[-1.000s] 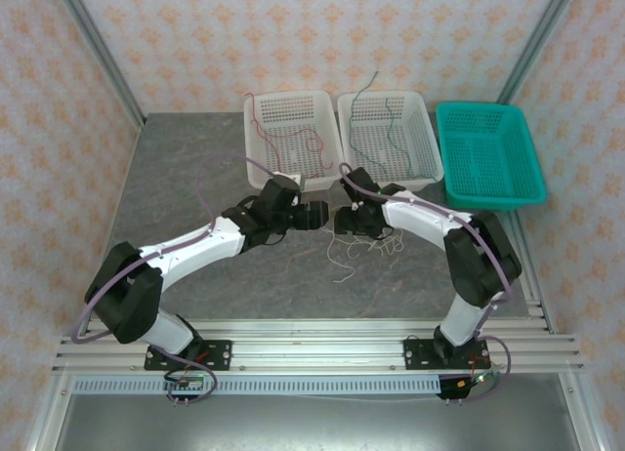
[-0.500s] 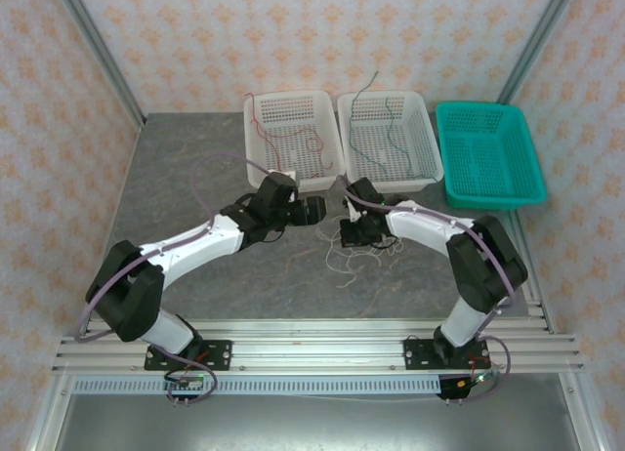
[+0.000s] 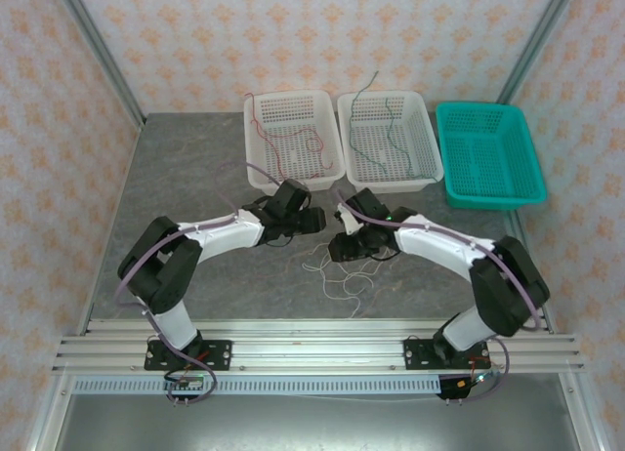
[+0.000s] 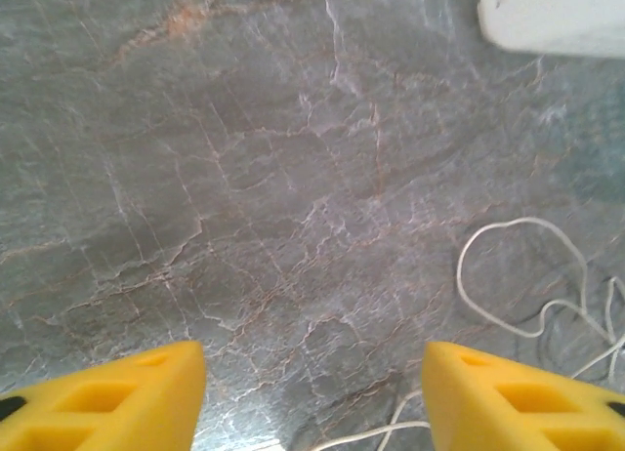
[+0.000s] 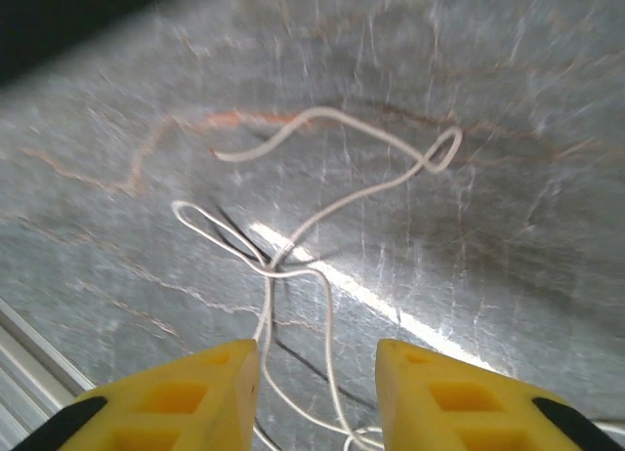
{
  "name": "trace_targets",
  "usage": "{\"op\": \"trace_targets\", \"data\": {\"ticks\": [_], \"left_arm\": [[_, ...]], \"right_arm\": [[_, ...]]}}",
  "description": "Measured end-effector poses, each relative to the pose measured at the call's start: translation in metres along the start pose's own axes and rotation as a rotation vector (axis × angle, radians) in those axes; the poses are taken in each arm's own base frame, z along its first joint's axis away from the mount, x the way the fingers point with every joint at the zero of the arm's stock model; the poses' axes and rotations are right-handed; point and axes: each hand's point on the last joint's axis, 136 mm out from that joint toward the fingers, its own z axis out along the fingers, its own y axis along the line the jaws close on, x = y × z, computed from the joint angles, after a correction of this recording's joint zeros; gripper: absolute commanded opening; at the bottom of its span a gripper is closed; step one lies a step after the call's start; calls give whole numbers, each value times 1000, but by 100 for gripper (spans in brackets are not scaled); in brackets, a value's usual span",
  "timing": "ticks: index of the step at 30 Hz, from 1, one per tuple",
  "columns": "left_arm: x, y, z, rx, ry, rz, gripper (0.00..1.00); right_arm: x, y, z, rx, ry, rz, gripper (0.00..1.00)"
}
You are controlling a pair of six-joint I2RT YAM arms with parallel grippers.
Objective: Untangle the cables
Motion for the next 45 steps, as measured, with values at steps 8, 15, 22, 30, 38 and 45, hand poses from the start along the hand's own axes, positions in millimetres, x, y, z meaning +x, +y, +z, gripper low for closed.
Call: {"op": "trace_targets", "data": {"ticks": [8, 15, 22, 30, 38, 45], "left_arm": [[31, -1, 1, 10, 126, 74, 55], [61, -4, 3, 19, 229, 164, 43], [78, 11, 3, -31, 301, 205, 39], [84, 17, 2, -47, 327, 230, 29], [80, 13, 6, -30, 309, 229, 17], [80, 13, 9, -29, 311, 227, 0]], "right_arm": [[-38, -6, -69, 67, -338, 13, 53], [-36, -41, -73, 185, -402, 106, 54], [-37, -46, -76, 203, -421, 145, 54], [-41, -47, -78, 196, -439, 165, 54], [-42, -47, -79, 193, -445, 174, 54], [-42, -47, -81, 194, -454, 180, 54]]}}
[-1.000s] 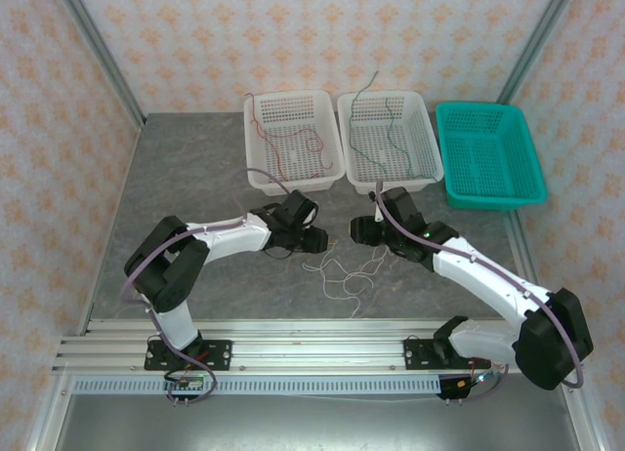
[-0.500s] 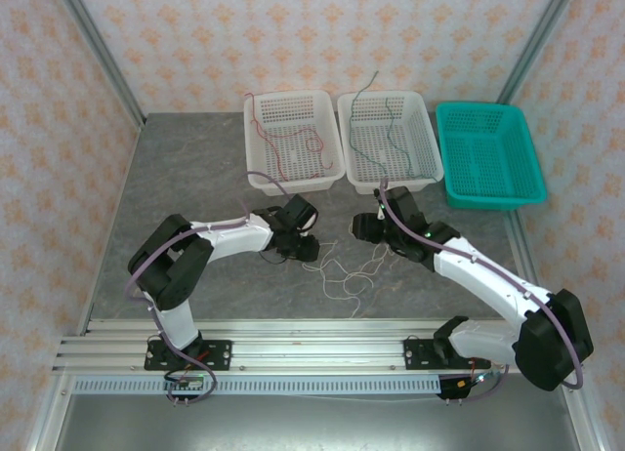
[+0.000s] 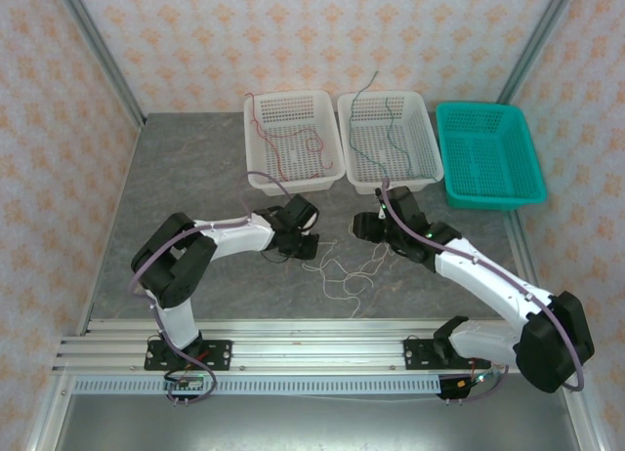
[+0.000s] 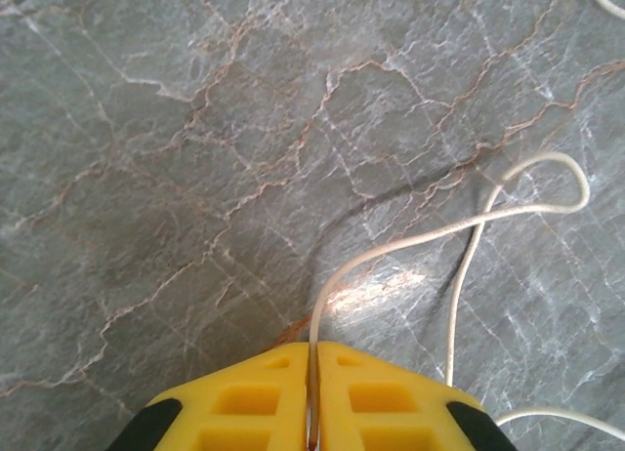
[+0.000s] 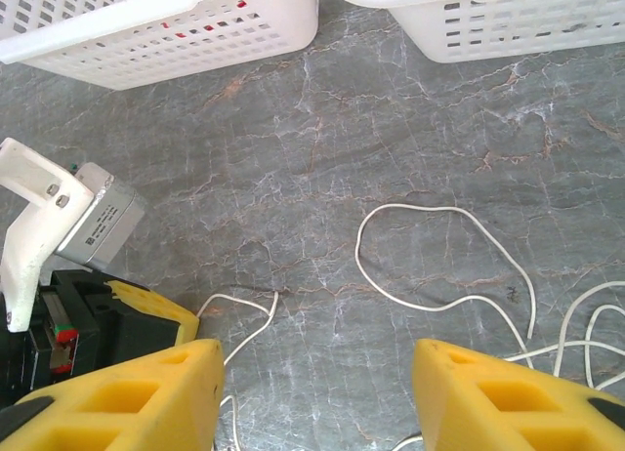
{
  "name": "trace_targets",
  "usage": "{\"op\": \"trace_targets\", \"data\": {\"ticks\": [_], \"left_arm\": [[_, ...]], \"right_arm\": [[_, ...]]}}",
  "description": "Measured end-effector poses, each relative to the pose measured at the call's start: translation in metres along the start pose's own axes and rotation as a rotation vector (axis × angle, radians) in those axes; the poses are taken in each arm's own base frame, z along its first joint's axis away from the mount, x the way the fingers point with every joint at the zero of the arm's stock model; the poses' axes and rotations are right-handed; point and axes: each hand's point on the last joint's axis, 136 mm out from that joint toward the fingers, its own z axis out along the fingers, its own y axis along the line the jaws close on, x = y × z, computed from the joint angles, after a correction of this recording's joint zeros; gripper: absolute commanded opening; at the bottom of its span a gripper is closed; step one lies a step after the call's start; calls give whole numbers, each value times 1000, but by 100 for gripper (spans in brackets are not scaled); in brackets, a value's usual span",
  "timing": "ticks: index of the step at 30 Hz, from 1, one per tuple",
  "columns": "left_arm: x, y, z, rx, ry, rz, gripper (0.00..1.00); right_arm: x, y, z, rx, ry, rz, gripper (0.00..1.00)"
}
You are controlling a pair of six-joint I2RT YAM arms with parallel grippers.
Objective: Untangle the cables
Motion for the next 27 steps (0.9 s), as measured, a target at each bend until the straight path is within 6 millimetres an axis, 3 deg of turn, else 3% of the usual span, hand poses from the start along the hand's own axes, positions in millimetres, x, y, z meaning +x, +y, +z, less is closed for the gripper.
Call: {"op": "trace_targets", "data": {"ticks": [6, 7, 8, 10, 12, 14, 17, 22, 24, 27], "left_arm": [[-3, -8, -13, 25, -11, 0, 0], [-8, -13, -25, 38, -26, 7, 0], [-14, -19, -36, 49, -42, 15, 0], [-41, -42, -77, 95, -129, 58, 0], [-67, -65, -121, 147, -231, 105, 0], [-90, -88, -170, 198, -339, 155, 0], [-110, -111, -231, 250, -460, 206, 0], [-126, -132, -289, 299, -557, 247, 0], [-128, -139, -307, 321, -582, 260, 0], [-134, -149, -340, 354, -638, 280, 0]], "right_arm": [[-4, 3, 2, -25, -24, -24, 62], [-6, 7, 2, -48, -43, -43, 65], [-8, 10, 3, -71, -61, -64, 75], [-10, 21, 2, -153, -127, -135, 94], [-10, 31, -1, -236, -198, -228, 100], [-13, 41, -4, -294, -262, -303, 99], [-35, 61, -13, -360, -374, -392, 99], [-81, 89, -20, -411, -534, -436, 99], [-97, 89, -12, -379, -574, -425, 89], [-106, 87, 5, -337, -588, -425, 65]]}}
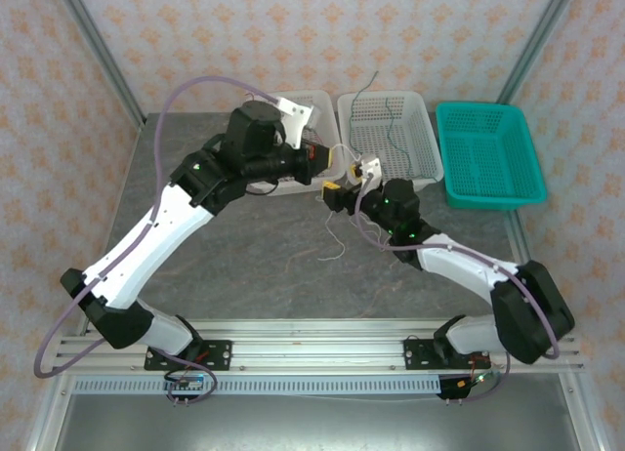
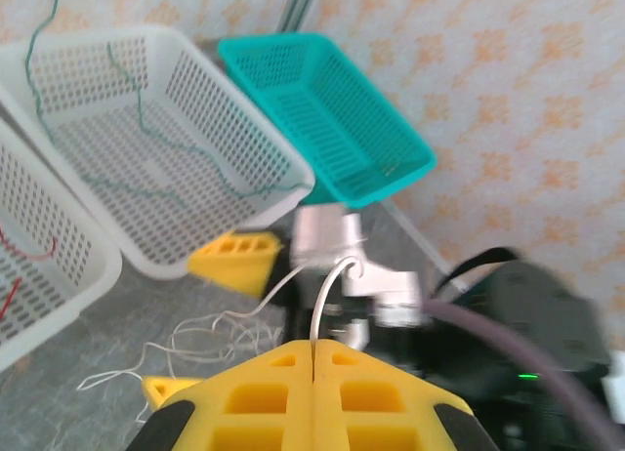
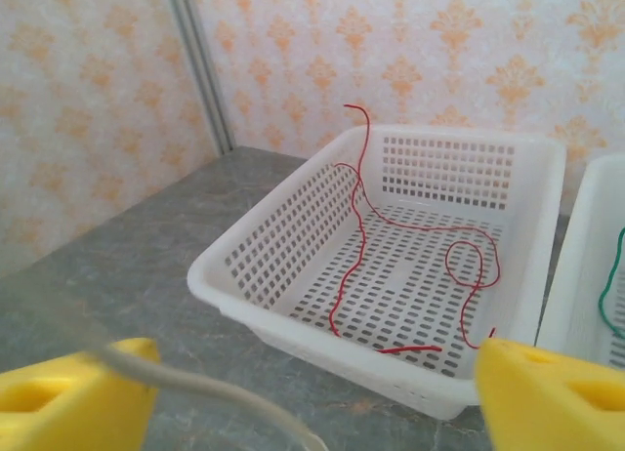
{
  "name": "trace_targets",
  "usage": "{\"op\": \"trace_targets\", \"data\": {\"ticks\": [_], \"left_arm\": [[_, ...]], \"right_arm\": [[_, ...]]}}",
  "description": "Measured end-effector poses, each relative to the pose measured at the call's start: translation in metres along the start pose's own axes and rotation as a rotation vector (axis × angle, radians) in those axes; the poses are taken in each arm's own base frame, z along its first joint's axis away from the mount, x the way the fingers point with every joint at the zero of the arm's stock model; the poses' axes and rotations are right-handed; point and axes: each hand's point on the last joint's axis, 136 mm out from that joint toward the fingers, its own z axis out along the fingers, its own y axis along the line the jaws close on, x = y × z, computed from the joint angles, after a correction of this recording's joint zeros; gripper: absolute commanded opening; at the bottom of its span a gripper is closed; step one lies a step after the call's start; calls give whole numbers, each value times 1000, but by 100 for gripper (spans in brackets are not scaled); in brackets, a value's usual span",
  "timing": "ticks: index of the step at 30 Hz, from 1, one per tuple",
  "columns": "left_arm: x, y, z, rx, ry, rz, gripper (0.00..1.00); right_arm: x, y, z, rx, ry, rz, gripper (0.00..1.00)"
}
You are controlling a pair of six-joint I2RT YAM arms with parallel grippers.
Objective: Untangle the cables
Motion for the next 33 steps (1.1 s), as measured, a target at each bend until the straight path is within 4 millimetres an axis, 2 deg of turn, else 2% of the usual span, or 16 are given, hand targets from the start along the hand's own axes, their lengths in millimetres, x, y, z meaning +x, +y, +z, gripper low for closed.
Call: {"op": "trace_targets", "data": {"ticks": [2, 3, 7, 11, 15, 18, 20, 22, 24, 29, 31, 33], "left_arm": [[-20, -8, -13, 15, -55, 14, 0], [-30, -10, -21, 17, -85, 21, 0], [-59, -7, -54, -6, -190, 26, 0], [-83, -1, -94, -54, -304, 28, 0], [-103, 2, -130, -97, -411, 31, 0], [-110, 6, -144, -120, -453, 30, 0], [-112, 9, -146, -131, -465, 28, 0], [-112, 13, -143, -140, -462, 25, 0], [-110, 17, -136, -146, -449, 18, 0], [-102, 29, -114, -155, -399, -10, 0], [-96, 32, -105, -150, -373, -20, 0], [-92, 34, -98, -145, -353, -31, 0]], "right_arm": [[8, -6, 10, 26, 14, -5, 56], [14, -10, 14, 43, 26, -6, 55], [51, -28, 26, 111, 106, 1, 55], [97, -36, 17, 142, 193, 40, 55], [130, -38, 2, 156, 258, 88, 63], [146, -37, -9, 155, 282, 118, 76], [149, -32, -20, 136, 289, 136, 86], [138, -23, -30, 102, 271, 138, 95], [105, -11, -39, 47, 198, 118, 99], [4, 22, -70, -94, -54, 48, 99], [-31, 34, -71, -148, -119, 29, 93], [-63, 48, -63, -214, -163, 19, 86]]}}
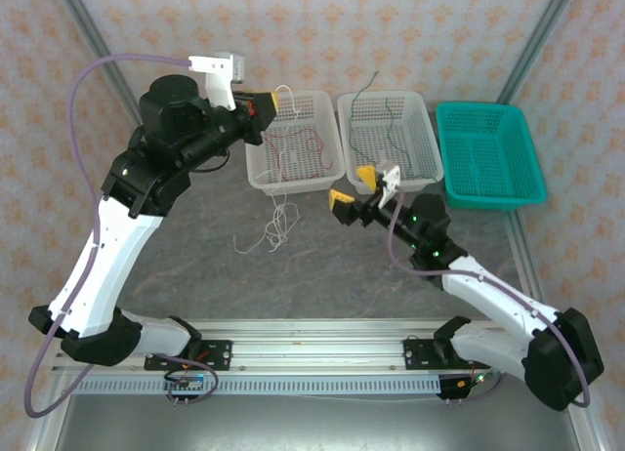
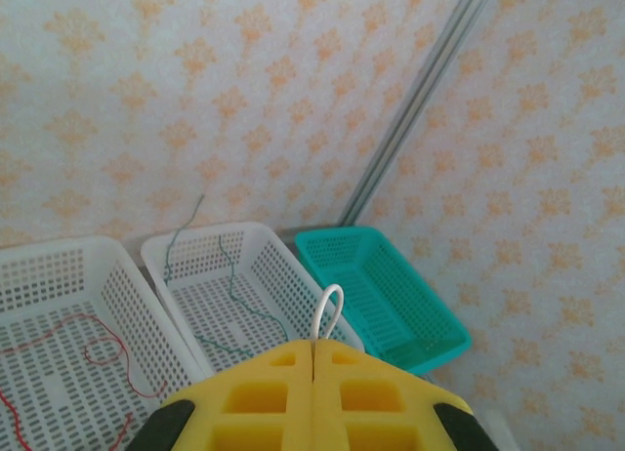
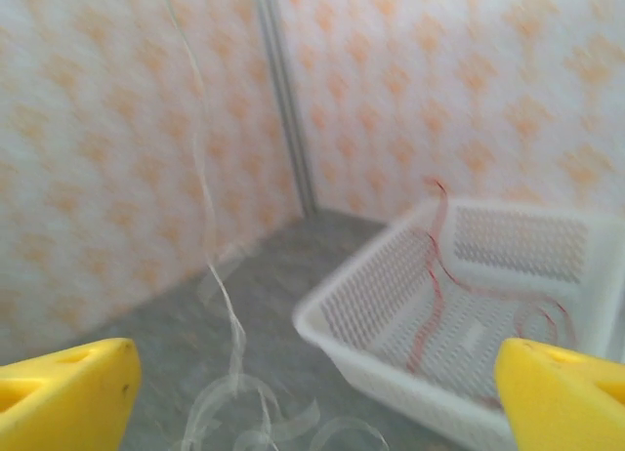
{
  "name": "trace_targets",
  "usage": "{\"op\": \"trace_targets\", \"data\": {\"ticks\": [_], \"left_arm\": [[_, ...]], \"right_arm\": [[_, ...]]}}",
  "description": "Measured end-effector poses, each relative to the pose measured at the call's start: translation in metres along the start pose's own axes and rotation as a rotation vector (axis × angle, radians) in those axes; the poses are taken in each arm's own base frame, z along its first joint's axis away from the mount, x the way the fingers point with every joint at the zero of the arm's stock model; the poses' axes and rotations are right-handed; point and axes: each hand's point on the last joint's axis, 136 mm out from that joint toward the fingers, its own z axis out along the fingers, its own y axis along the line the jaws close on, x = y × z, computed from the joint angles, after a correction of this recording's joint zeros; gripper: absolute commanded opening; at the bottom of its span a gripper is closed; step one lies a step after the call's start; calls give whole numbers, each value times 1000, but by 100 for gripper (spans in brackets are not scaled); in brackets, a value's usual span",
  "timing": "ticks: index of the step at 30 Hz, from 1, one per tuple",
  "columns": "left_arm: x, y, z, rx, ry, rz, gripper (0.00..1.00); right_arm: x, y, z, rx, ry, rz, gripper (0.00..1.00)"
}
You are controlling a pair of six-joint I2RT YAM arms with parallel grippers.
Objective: Untangle the cables
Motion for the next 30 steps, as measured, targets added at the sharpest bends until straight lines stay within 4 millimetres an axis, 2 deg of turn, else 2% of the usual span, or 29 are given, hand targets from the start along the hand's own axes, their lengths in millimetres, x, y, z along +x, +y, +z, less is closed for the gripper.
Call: {"op": "trace_targets", "data": {"ticks": [3, 6, 13, 17, 21, 25, 27, 29, 30], "left_arm": [[5, -1, 4, 14, 20, -16, 0], [6, -5, 4, 33, 27, -26, 0], [6, -10, 4, 63, 31, -49, 0], [3, -12, 6, 74, 19, -56, 0], [-2, -13, 9, 77, 9, -65, 0], [-15, -17, 11, 80, -14, -61, 0], [-29, -23, 10, 94, -45, -55, 0], [-47, -31, 6, 112, -87, -43, 0], [-54, -34, 4, 120, -104, -38, 0]], "right_arm": [[-26, 16, 28, -100, -46, -5, 79], [-27, 27, 60, -184, -39, 2, 73], [-8, 23, 111, -238, 3, 55, 33], [7, 19, 127, -251, 37, 84, 0], [35, 11, 133, -231, 90, 108, 2], [72, 5, 126, -208, 156, 137, 20], [100, 1, 118, -187, 205, 163, 26], [128, -3, 109, -169, 258, 185, 26], [143, -5, 105, -158, 287, 196, 22]]}}
